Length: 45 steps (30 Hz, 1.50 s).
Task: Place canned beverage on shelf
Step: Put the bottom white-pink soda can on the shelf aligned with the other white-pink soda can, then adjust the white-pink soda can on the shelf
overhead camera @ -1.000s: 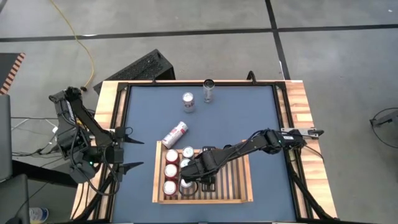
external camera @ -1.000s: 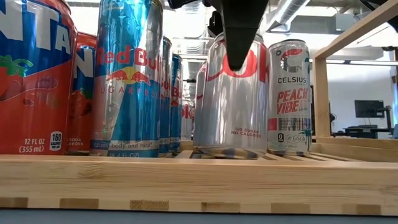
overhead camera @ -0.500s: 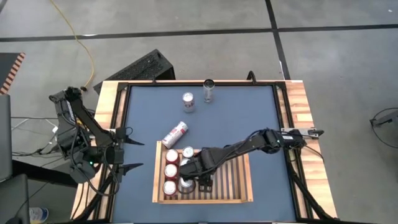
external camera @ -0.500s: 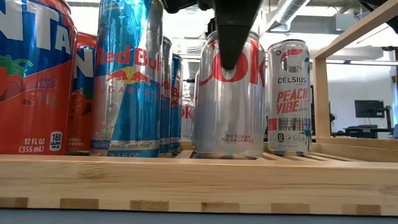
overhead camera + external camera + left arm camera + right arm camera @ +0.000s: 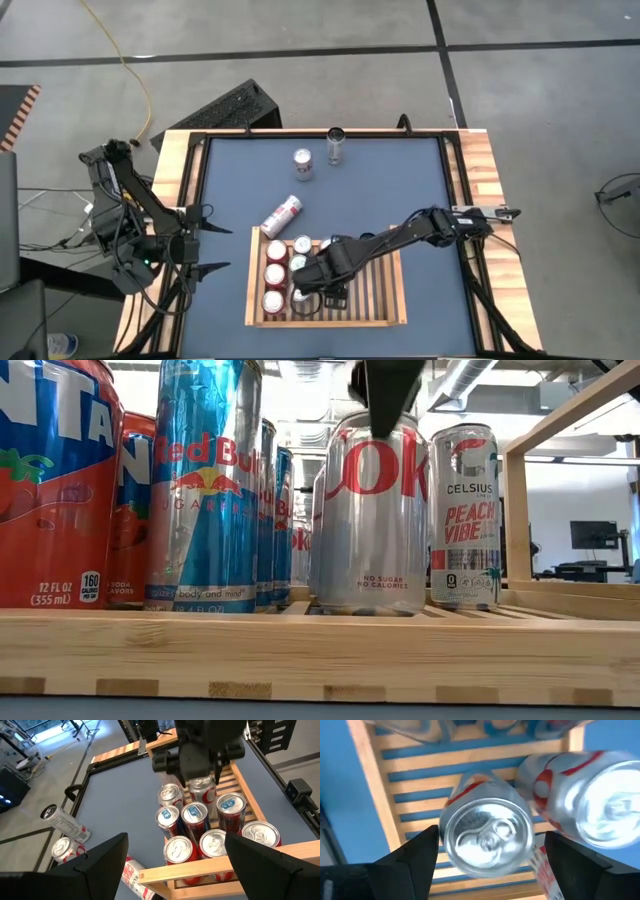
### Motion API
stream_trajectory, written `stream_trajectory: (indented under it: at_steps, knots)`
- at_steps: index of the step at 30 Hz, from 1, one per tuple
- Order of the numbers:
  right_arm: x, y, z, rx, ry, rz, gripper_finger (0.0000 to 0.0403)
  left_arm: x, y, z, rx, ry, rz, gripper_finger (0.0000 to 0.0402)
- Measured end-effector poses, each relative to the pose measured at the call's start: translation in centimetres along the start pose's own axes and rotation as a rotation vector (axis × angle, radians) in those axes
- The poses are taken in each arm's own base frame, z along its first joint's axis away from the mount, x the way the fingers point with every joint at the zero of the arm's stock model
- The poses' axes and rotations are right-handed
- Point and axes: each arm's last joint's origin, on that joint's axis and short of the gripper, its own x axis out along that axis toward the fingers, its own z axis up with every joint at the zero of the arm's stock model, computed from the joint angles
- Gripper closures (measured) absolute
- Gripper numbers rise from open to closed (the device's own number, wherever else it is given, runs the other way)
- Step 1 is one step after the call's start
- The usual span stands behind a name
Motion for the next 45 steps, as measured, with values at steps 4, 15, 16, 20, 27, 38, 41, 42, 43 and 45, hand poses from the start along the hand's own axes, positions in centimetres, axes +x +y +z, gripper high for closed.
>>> stream_trajectory:
  at_steps: [4,15,16,20,27,38,41,42,43,45]
  knots:
    - [-1.9,-0.4,-0.4,0.024,-0.062,0.002,0.0076,0.0,0.0,0.0,0.0,0.0,0.0,0.0081]
    - [-6.2,2.4,-4.4,0.091,-0.205,-0.052,0.0088,0.0,0.0,0.0,-0.005,0.005,-0.007,0.0081]
    - [-6.4,3.1,-4.9,0.099,-0.228,-0.071,0.0095,0.0,0.0,0.0,-0.005,0.006,-0.007,0.0081]
    - [-5.6,5.3,-6.0,0.133,-0.294,-0.149,0.0138,0.0,0.0,0.0,-0.012,0.003,0.0,0.0081]
    - [-1.8,6.8,-5.6,0.148,-0.222,-0.208,0.0253,0.0,0.0,0.0,-0.013,-0.005,0.014,0.0081]
    - [-0.5,6.7,-5.5,0.186,-0.213,-0.25,0.0397,0.5,-0.7,-0.1,0.014,0.017,0.016,0.0081]
    - [-0.4,6.6,-5.3,0.193,-0.216,-0.247,0.0389,0.8,-1.1,-0.2,0.036,0.025,0.022,0.0081]
    - [-0.4,6.5,-5.2,0.196,-0.217,-0.246,0.0389,0.9,-1.2,-0.2,0.043,0.029,0.023,0.0081]
    - [-0.4,6.4,-5.1,0.199,-0.218,-0.246,0.0389,1.0,-1.4,-0.2,0.052,0.032,0.024,0.0081]
    - [-0.4,6.1,-4.9,0.196,-0.214,-0.248,0.0393,1.2,-1.6,-0.2,0.068,0.036,0.024,0.0081]
